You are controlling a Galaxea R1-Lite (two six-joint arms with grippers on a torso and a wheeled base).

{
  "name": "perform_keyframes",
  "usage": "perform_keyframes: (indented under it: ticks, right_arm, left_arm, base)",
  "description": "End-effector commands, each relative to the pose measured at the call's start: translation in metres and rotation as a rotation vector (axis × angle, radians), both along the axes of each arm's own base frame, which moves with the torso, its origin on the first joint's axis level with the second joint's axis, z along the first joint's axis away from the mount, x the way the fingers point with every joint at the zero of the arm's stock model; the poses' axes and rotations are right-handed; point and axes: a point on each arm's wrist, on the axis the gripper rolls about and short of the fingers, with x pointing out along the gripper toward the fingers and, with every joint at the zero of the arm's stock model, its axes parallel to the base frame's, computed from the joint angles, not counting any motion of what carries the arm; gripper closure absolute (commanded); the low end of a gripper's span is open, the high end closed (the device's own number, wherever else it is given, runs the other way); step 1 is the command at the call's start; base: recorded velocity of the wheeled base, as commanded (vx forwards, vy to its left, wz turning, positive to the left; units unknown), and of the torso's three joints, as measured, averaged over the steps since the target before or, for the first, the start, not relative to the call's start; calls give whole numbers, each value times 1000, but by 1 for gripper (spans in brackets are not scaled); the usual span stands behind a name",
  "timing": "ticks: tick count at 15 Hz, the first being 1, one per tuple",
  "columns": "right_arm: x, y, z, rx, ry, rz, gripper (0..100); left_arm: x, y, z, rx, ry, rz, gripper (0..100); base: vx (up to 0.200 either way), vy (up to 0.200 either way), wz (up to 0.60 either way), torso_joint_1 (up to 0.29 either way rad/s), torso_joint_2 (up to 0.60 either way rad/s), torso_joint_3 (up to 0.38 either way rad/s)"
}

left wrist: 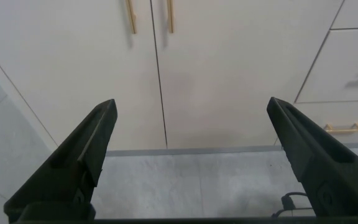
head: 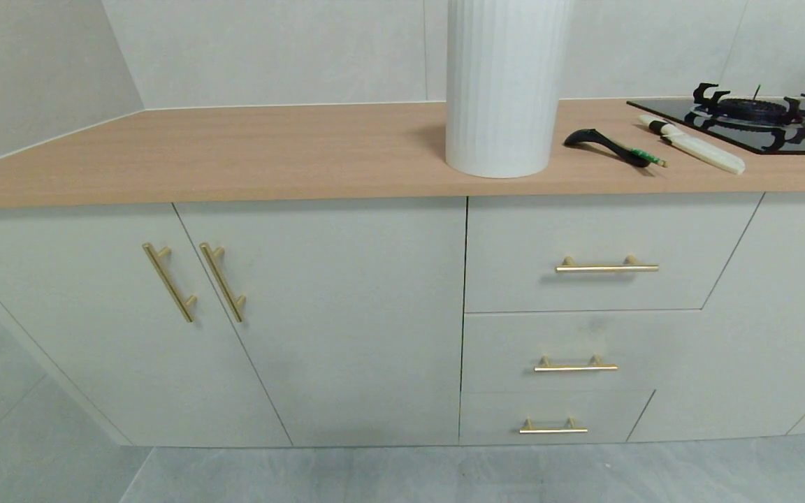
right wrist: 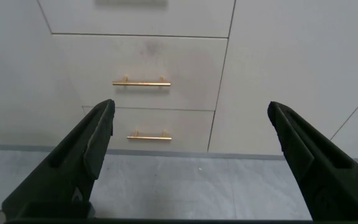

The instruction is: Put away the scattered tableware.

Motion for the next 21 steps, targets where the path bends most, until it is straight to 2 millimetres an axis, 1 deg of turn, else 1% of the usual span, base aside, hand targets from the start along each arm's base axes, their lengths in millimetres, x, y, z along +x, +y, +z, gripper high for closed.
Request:
perform_keyframes:
  ticks: [1, 3, 4, 5, 6, 7, 8, 10, 12, 13, 15, 16, 19, 21]
  right_arm:
    - [0, 0, 0, -1, 1, 5, 0]
    - [0, 0, 0, -1, 1, 6, 0]
    - [-1, 0, 5, 4, -24, 8, 0]
    - [-8, 0, 25, 18, -100, 22, 0]
    - [-10, 1, 36, 41, -119, 61, 0]
    - [-9, 2, 37, 40, -106, 88, 0]
    - [1, 3, 40, 43, -13, 143, 0]
    - [18, 4, 49, 51, 113, 180, 0]
    - [37, 5, 66, 52, 210, 219, 0]
    - [48, 6, 75, 53, 255, 236, 0]
    - [76, 8, 85, 52, 368, 256, 0]
    - [89, 10, 86, 53, 425, 263, 0]
    - [133, 24, 86, 33, 570, 338, 0]
    - [164, 35, 84, 17, 593, 353, 0]
  left_arm:
    - [0, 0, 0, 0, 0, 1, 0]
    - [0, 0, 0, 0, 1, 1, 0]
    - [0, 0, 0, -1, 0, 1, 0]
    - [0, 0, 0, -1, 1, 1, 0]
    - [0, 0, 0, -1, 1, 1, 0]
    - [0, 0, 0, -1, 1, 1, 0]
    - [0, 0, 0, 0, 1, 1, 0]
    - [0, 0, 0, -1, 1, 1, 0]
    - [0, 0, 0, -1, 1, 1, 0]
    - [0, 0, 0, -1, 1, 1, 0]
    - [0, 0, 0, -1, 1, 1, 0]
    - [0, 0, 0, -1, 1, 1, 0]
    - [0, 0, 0, 0, 1, 1, 0]
    - [0, 0, 0, 0, 1, 1, 0]
  base:
    - [0, 0, 0, 0, 0, 0]
    - [0, 0, 0, 0, 0, 0]
    - [0, 0, 0, 0, 0, 0]
    - [0, 0, 0, 0, 0, 0]
    - [0, 0, 0, 0, 0, 0]
    - [0, 0, 0, 0, 0, 0]
    - [0, 0, 0, 0, 0, 0]
    - [0, 0, 0, 0, 0, 0]
    - [0, 0, 0, 0, 0, 0]
    - [0, 0, 0, 0, 0, 0]
    - [0, 0, 0, 0, 0, 0]
    - [0, 0, 0, 0, 0, 0]
    - [0, 0, 0, 0, 0, 0]
    - [0, 0, 0, 0, 0, 0]
